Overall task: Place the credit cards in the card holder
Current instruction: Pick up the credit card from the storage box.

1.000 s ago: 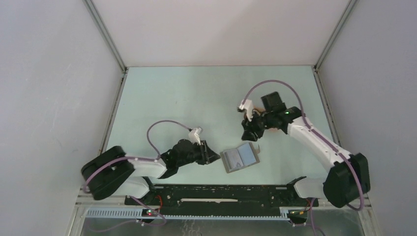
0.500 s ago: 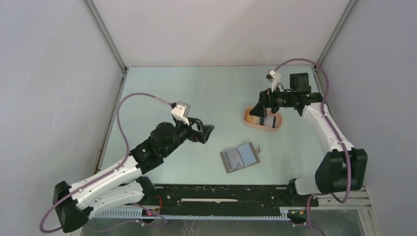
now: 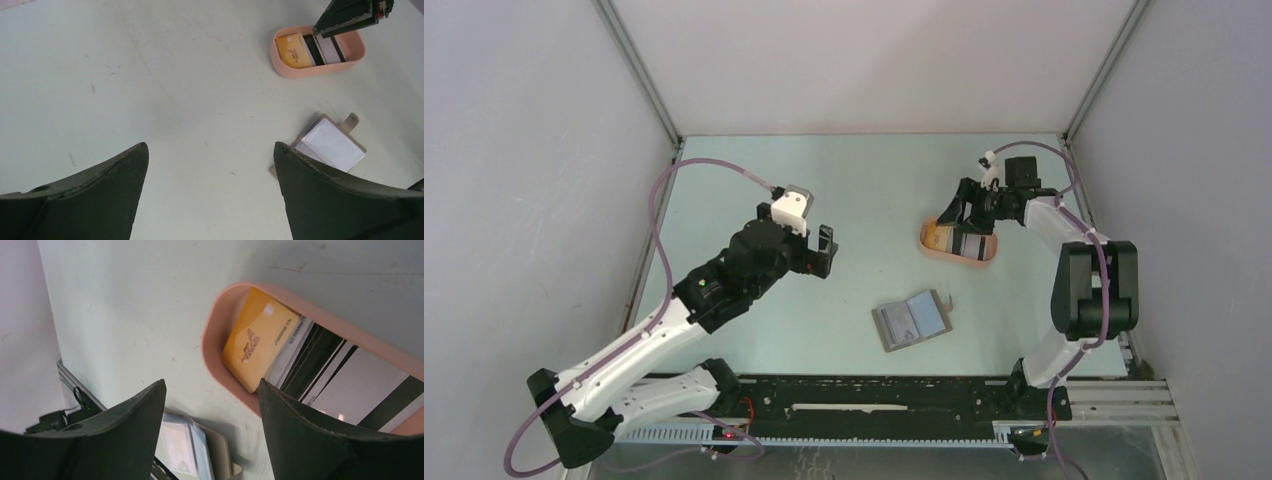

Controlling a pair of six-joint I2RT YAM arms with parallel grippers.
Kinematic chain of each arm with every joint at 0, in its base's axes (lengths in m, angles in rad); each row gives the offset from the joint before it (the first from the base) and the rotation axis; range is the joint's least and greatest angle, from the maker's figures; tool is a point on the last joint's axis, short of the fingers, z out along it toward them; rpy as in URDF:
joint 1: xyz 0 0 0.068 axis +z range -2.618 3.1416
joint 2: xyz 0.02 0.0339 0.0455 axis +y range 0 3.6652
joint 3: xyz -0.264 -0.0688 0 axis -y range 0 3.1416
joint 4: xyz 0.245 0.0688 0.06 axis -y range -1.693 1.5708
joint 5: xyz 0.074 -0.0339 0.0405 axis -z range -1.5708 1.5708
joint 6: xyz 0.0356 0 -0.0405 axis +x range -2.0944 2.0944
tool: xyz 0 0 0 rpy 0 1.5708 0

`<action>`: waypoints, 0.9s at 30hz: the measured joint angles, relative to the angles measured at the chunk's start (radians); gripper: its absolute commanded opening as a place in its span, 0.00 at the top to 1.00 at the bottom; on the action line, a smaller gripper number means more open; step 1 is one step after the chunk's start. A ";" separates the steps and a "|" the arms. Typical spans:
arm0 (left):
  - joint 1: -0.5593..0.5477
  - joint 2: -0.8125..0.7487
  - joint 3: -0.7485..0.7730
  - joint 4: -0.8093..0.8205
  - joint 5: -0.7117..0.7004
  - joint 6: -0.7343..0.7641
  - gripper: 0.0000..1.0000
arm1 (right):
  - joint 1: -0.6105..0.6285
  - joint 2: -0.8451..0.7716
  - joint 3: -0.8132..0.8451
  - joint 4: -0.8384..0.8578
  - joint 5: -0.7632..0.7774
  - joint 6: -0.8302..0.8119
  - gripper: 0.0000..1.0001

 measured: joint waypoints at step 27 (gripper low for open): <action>0.032 0.001 0.023 -0.095 -0.016 0.143 0.00 | -0.006 0.244 0.068 0.023 0.013 0.096 0.29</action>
